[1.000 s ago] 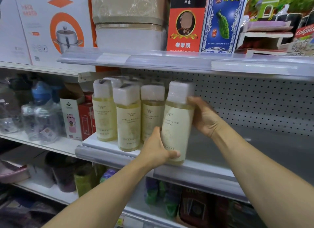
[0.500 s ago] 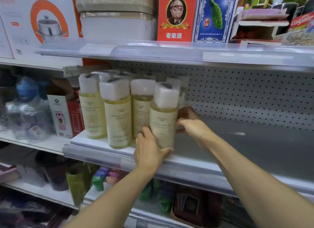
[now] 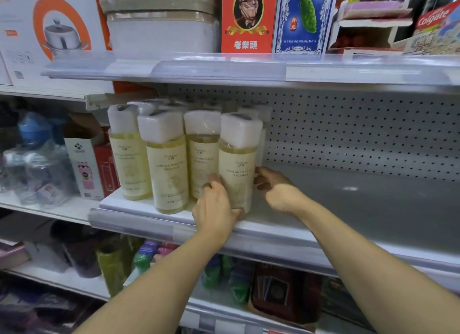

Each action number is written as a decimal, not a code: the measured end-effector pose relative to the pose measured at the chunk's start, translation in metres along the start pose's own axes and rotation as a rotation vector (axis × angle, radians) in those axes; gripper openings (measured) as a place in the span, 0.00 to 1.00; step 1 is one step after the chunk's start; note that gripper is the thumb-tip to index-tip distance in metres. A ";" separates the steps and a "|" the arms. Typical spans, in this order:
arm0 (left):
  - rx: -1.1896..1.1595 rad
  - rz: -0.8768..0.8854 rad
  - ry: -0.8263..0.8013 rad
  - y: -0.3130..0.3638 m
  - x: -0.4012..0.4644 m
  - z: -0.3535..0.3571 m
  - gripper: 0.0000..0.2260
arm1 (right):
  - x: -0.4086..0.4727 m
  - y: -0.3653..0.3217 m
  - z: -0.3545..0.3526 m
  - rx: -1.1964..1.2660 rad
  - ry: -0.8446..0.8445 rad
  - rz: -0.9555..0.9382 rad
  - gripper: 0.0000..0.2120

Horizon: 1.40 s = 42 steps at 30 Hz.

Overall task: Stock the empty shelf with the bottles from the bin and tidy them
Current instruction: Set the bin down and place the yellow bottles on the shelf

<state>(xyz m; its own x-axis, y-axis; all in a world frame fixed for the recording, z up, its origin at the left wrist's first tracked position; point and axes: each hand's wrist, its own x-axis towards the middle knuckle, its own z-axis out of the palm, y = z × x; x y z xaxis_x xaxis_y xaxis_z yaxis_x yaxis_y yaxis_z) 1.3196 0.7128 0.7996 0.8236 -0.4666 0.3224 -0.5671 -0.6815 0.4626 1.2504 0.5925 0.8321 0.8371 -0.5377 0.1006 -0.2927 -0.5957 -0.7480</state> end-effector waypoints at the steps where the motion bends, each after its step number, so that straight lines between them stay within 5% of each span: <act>1: 0.004 -0.006 0.001 0.002 0.002 0.001 0.32 | -0.003 0.000 -0.001 -0.077 -0.005 0.010 0.31; 10: 0.091 0.074 -0.049 -0.011 -0.007 -0.006 0.29 | -0.052 0.006 0.001 -0.224 0.105 -0.008 0.29; 22: 0.015 0.183 -0.172 -0.093 -0.092 -0.036 0.23 | -0.145 -0.014 0.078 -0.342 -0.010 -0.031 0.32; 32: 0.050 -0.011 -0.580 -0.200 -0.184 0.023 0.23 | -0.206 0.048 0.195 -0.359 -0.313 0.165 0.36; 42: -0.015 -0.343 -0.750 -0.276 -0.259 0.110 0.23 | -0.237 0.148 0.282 -0.291 -0.558 0.322 0.37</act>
<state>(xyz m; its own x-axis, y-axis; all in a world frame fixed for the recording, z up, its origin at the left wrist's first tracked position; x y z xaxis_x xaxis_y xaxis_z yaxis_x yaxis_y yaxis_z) 1.2630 0.9599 0.4975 0.7318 -0.4902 -0.4735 -0.2793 -0.8494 0.4477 1.1386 0.8001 0.5127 0.7775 -0.3740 -0.5055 -0.6118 -0.6358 -0.4706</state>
